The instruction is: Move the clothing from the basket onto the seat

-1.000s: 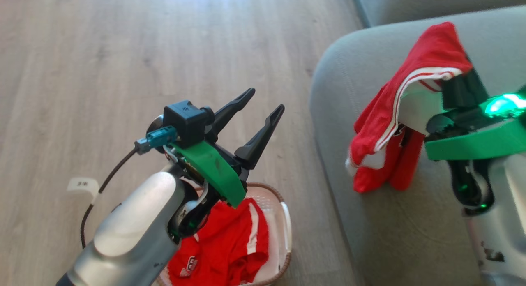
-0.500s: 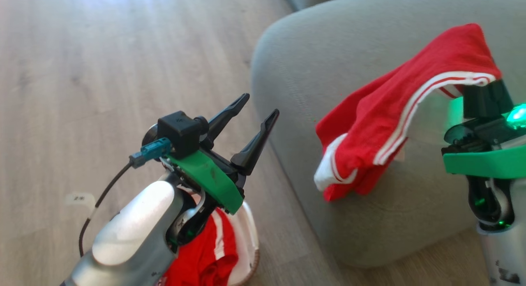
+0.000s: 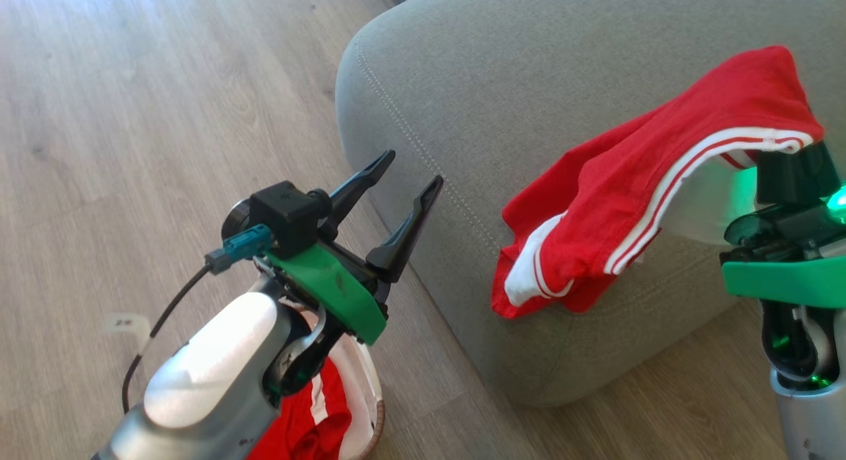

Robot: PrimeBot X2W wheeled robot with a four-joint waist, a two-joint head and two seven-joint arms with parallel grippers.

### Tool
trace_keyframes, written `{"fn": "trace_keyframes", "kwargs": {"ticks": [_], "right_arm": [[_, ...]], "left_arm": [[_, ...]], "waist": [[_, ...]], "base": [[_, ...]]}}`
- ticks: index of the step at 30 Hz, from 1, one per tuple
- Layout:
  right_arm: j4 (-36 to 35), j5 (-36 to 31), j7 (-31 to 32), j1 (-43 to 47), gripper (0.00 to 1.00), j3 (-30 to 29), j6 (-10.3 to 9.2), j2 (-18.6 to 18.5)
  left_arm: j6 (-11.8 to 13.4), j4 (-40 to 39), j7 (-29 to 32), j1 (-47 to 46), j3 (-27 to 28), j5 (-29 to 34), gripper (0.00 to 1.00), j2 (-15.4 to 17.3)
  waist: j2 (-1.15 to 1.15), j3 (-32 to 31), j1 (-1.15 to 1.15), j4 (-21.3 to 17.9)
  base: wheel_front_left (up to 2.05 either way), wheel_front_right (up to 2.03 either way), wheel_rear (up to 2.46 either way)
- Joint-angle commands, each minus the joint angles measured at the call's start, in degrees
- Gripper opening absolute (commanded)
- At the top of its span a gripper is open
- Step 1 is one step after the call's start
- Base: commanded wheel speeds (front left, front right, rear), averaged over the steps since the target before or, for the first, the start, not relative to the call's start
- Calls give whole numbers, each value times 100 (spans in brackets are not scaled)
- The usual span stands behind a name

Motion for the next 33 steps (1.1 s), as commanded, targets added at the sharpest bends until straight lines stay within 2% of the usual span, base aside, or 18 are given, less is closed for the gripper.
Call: {"fn": "trace_keyframes", "kwargs": {"ticks": [1,9,14,24,30,33], "right_arm": [[-283,-22,41,-100,0,43,-1,18],[-260,39,150,-320,0,103,-1,-62],[75,158,253,-928,0,224,-1,-480],[1590,526,15,-2708,0,494,-1,-1350],[2587,705,-184,-3757,0,510,-1,-1745],[3043,709,-230,-4079,0,591,-1,-1812]], "left_arm": [[20,-155,-33,-219,207,65,100,155],[25,-159,-10,-236,163,51,100,143],[14,-210,53,-317,131,72,100,169],[-60,-404,299,-664,81,154,100,286],[-133,-510,454,-958,44,222,100,328],[-166,-518,495,-1078,33,245,100,341]], "waist": [[0,19,0,-35],[0,96,0,-16],[0,310,0,82],[0,1095,0,372],[0,1672,0,619],[0,1906,0,731]], "base": [[0,0,0],[0,0,0],[0,0,0],[0,0,0],[0,0,0],[0,0,0]]}}
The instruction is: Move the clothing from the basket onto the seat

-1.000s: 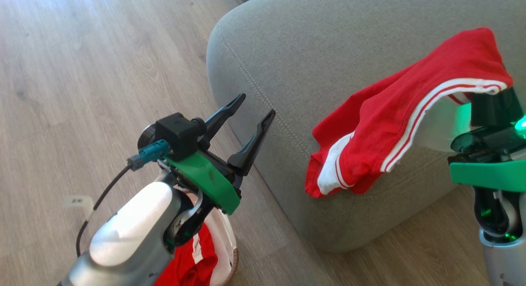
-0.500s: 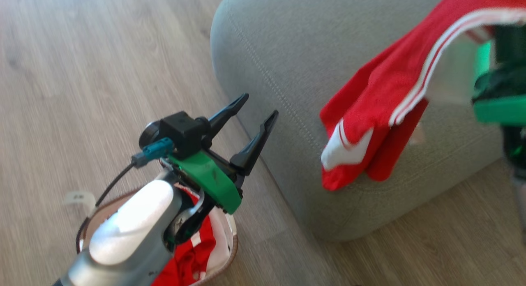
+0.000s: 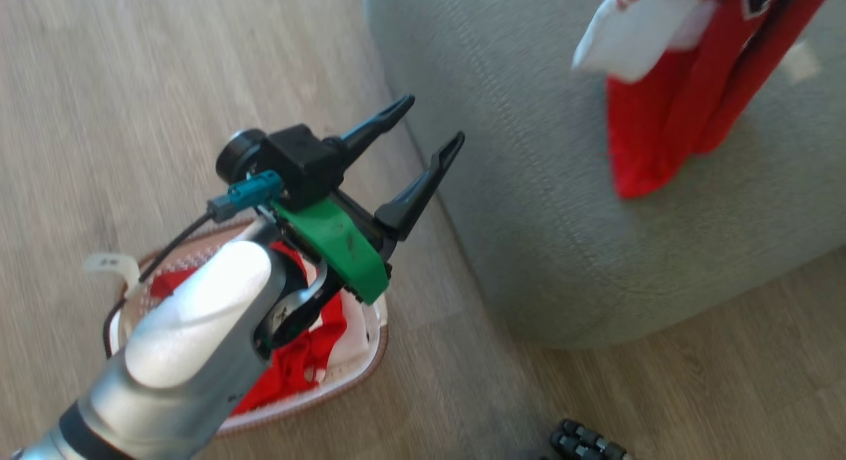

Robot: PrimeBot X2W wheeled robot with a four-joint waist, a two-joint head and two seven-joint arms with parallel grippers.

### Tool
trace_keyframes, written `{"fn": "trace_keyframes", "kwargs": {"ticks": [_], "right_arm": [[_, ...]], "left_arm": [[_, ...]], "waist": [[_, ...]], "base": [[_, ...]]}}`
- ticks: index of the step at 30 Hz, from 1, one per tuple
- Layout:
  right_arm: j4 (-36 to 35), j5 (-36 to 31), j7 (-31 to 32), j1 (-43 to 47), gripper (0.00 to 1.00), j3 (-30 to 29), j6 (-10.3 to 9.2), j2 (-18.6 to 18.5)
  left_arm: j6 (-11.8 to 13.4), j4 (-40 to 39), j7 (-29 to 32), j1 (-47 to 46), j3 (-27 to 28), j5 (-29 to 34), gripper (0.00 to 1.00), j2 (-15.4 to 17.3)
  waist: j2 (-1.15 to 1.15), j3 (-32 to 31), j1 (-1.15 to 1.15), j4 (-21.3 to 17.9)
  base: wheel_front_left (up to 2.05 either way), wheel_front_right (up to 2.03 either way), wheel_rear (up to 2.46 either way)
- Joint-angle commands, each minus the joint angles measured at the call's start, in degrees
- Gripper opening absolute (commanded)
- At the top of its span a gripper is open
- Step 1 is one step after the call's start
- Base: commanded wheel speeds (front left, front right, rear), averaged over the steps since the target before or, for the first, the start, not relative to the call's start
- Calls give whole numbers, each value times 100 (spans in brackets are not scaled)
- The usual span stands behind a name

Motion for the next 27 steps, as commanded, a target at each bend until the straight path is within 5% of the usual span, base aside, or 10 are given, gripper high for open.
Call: {"fn": "trace_keyframes", "kwargs": {"ticks": [1,16,26,27], "right_arm": [[40,23,-31,-119,0,101,-1,-116],[2366,-21,391,-510,0,1090,-1,55],[3608,224,1566,-614,0,1654,-1,190],[3632,283,1618,-623,27,1695,-1,183]], "left_arm": [[-35,-204,15,-300,200,51,100,134],[-103,-110,-23,-586,211,53,100,133],[-92,-59,-93,-602,212,20,100,133],[-87,-54,-97,-603,218,14,100,139]], "waist": [[0,313,-1,212],[0,902,-1,610],[0,986,-1,710],[0,987,-1,702]], "base": [[0,0,0],[0,0,0],[0,0,0],[0,0,0]]}}
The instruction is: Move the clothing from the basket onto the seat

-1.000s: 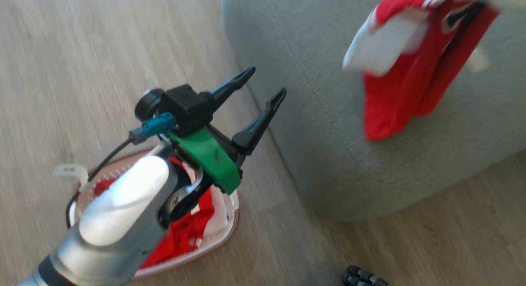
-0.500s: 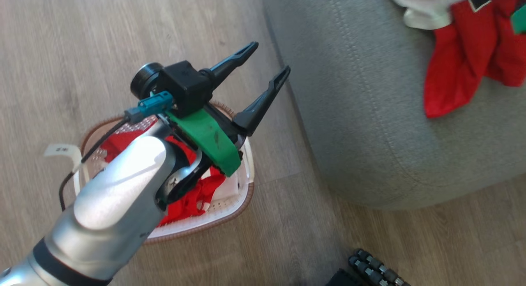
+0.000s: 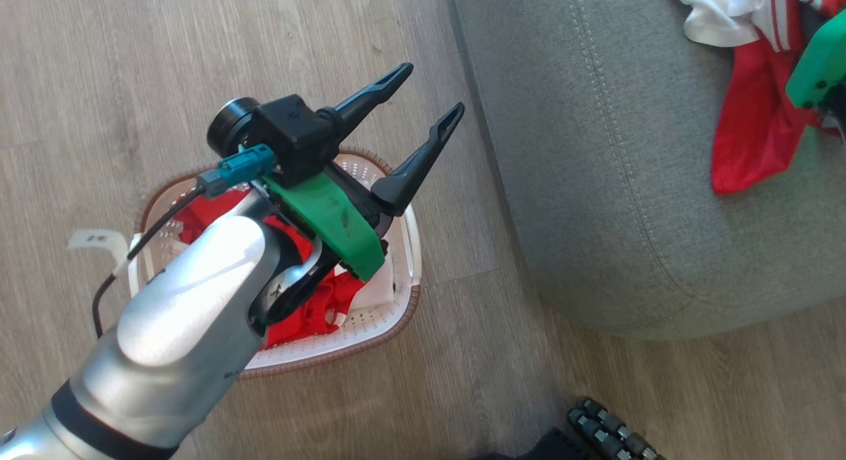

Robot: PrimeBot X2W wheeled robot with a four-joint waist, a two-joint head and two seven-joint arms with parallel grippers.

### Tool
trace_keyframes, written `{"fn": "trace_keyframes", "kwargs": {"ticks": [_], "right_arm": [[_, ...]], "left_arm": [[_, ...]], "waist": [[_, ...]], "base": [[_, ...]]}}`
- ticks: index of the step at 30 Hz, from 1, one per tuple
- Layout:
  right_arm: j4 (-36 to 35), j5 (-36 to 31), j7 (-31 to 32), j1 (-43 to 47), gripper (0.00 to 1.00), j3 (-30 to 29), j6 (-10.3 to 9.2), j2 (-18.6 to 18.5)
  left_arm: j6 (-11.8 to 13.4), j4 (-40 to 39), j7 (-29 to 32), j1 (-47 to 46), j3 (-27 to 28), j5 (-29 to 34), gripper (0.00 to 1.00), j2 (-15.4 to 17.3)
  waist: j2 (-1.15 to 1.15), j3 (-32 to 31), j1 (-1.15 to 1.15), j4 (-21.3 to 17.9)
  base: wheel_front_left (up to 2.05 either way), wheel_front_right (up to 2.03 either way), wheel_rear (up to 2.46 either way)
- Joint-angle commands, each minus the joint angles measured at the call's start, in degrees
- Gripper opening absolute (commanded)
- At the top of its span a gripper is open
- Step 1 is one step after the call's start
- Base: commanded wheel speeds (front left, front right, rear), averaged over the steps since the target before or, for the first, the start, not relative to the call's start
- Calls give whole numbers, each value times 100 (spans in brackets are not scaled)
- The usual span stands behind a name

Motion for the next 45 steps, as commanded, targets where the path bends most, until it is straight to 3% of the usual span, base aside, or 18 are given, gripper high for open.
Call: {"fn": "trace_keyframes", "kwargs": {"ticks": [1,2,16,27,36,41,45], "right_arm": [[-76,49,21,-10,67,33,-1,-91],[-64,85,35,-23,100,74,-1,-96],[-236,440,95,54,100,803,-1,-390],[-1240,997,710,564,100,1377,-1,-1236],[-2131,1318,384,1156,100,1037,-1,-1778],[-2672,1258,-172,1828,100,500,-1,-1976],[-3112,1068,-670,2485,100,-126,-1,-1889]], "left_arm": [[12,-176,-45,-229,216,10,100,131],[16,-170,-49,-225,219,5,100,138],[119,36,-288,79,267,-173,100,121],[378,195,-666,810,503,-524,100,223],[558,171,-814,1207,581,-676,100,242],[727,175,-954,1461,716,-730,100,316],[843,177,-1061,1702,836,-745,100,438]], "waist": [[0,-7,0,-12],[0,-18,0,-22],[0,-798,0,-166],[0,-1895,0,-81],[0,-2455,0,234],[0,-2698,0,543],[0,-2876,0,777]], "base": [[0,0,0],[0,0,0],[0,0,0],[0,0,0],[0,0,0],[0,0,0],[0,0,0]]}}
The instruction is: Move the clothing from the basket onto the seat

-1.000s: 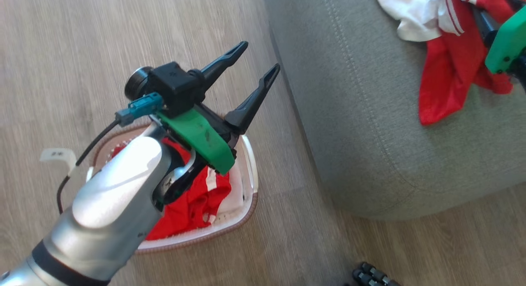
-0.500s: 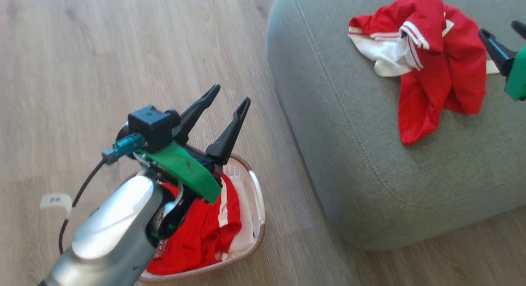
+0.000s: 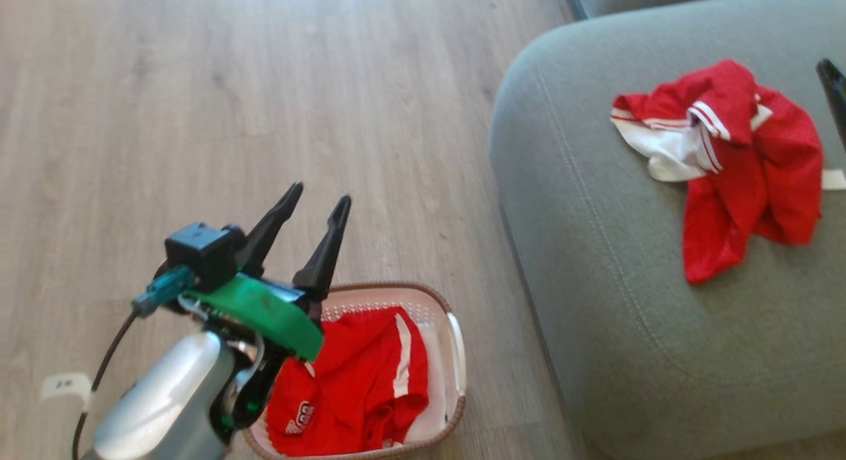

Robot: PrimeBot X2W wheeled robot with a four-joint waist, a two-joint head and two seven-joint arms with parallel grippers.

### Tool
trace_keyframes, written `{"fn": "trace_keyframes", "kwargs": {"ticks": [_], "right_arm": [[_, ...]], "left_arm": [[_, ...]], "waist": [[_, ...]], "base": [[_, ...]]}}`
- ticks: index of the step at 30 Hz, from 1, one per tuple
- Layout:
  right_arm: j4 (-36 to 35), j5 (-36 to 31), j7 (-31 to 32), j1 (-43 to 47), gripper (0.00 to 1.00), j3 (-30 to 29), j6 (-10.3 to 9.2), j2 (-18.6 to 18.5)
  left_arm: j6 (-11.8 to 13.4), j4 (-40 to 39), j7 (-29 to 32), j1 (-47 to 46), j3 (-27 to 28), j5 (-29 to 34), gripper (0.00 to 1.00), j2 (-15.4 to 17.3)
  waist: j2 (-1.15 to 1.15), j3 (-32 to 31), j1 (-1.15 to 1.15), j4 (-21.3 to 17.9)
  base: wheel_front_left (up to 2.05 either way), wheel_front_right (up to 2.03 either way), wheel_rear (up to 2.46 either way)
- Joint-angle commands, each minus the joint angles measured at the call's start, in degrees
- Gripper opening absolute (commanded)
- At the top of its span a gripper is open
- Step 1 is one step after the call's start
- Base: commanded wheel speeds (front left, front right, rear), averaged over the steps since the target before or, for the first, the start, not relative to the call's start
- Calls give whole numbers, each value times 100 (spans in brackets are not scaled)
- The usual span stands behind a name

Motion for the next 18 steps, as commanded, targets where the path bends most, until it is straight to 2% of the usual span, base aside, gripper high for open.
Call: {"fn": "trace_keyframes", "kwargs": {"ticks": [1,6,12,18], "right_arm": [[-242,-83,-145,196,100,-190,-1,-70],[-842,-601,-426,1166,100,-1108,-1,435],[-1809,-1382,-594,2414,100,-2216,-1,1441],[-2665,-2034,-554,3342,100,-2685,-1,2414]], "left_arm": [[56,-175,-61,-148,300,-31,100,218],[235,-247,-142,70,441,-5,100,323],[410,-297,-209,334,601,-16,100,368],[641,-419,-274,716,946,34,100,443]], "waist": [[0,-163,0,196],[0,-289,0,494],[0,-407,0,826],[0,-449,0,975]], "base": [[0,0,0],[0,0,0],[0,0,0],[0,0,0]]}}
